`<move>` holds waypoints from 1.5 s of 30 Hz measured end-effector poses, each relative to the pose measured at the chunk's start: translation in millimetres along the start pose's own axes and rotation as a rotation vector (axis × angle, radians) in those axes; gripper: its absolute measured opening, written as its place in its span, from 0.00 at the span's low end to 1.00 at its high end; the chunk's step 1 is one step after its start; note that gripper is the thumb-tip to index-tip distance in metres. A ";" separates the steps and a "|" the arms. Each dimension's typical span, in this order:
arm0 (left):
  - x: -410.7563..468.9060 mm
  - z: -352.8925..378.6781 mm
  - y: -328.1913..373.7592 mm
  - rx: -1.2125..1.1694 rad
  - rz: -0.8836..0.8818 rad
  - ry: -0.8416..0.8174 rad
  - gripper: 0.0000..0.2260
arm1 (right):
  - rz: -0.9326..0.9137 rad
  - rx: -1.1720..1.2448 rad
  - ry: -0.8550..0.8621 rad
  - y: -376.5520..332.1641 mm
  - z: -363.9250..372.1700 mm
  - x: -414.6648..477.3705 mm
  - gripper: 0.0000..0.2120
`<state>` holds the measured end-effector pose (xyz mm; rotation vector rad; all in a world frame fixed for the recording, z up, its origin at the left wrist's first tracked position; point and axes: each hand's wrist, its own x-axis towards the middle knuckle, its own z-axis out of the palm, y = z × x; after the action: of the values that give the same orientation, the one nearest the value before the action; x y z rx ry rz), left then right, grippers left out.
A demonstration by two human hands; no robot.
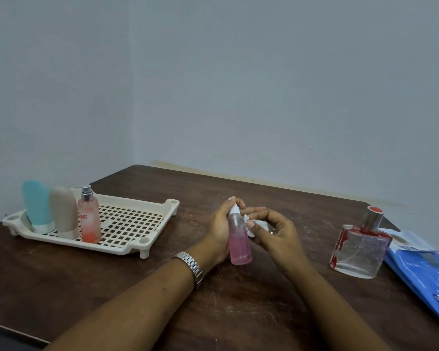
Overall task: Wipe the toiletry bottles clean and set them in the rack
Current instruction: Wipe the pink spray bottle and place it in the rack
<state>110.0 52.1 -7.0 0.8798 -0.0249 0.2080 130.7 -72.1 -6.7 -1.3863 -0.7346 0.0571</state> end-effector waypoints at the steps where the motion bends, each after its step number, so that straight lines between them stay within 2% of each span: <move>1: 0.4 -0.3 0.5 0.000 0.005 0.004 0.13 | 0.019 0.014 -0.007 0.7 0.6 -0.5 0.01; 5: 1.2 -2.9 7.0 0.034 0.032 0.067 0.15 | 0.142 -0.010 -0.067 5.5 1.0 -2.7 0.02; 8: 5.1 -8.7 17.0 0.056 0.130 0.166 0.15 | 0.230 0.036 -0.162 5.4 2.1 -6.0 0.04; 11: 8.1 -17.0 28.7 0.023 0.196 0.261 0.15 | 0.242 0.086 -0.209 -0.6 4.0 -8.9 0.03; 14: 10.8 -25.1 29.7 0.074 0.210 0.385 0.15 | 0.156 0.030 -0.222 -5.5 9.7 -10.7 0.02; 17: 13.9 -27.6 25.7 0.082 0.224 0.483 0.14 | -0.011 -0.140 -0.146 -6.4 15.5 -9.7 0.04; 22: 15.3 -25.5 23.9 0.077 0.278 0.555 0.12 | -0.238 -0.467 -0.001 1.7 11.5 -4.7 0.04; 26: 16.1 -20.9 22.7 0.059 0.277 0.612 0.12 | -0.353 -0.653 -0.074 -0.1 14.6 -7.4 0.09; 29: 20.2 -25.5 21.8 0.074 0.233 0.695 0.19 | -0.428 -0.758 -0.084 2.8 20.1 -8.7 0.09; 31: 22.9 -28.3 19.9 0.110 0.224 0.736 0.23 | -0.445 -0.768 -0.026 3.5 19.5 -7.3 0.10; 36: 19.4 -20.8 19.6 0.124 0.207 0.698 0.18 | -0.439 -0.763 0.051 0.0 17.2 -8.5 0.11; 40: 18.6 -21.4 21.0 0.141 0.207 0.706 0.18 | -0.436 -0.730 0.028 0.0 20.6 -10.3 0.12; 45: 20.0 -24.5 19.0 0.126 0.193 0.713 0.22 | -0.316 -0.681 -0.038 4.0 18.7 -9.1 0.18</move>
<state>124.4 86.1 -6.0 0.8876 0.5744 0.7004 115.8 -59.2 -14.2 -1.8911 -1.0533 -0.4545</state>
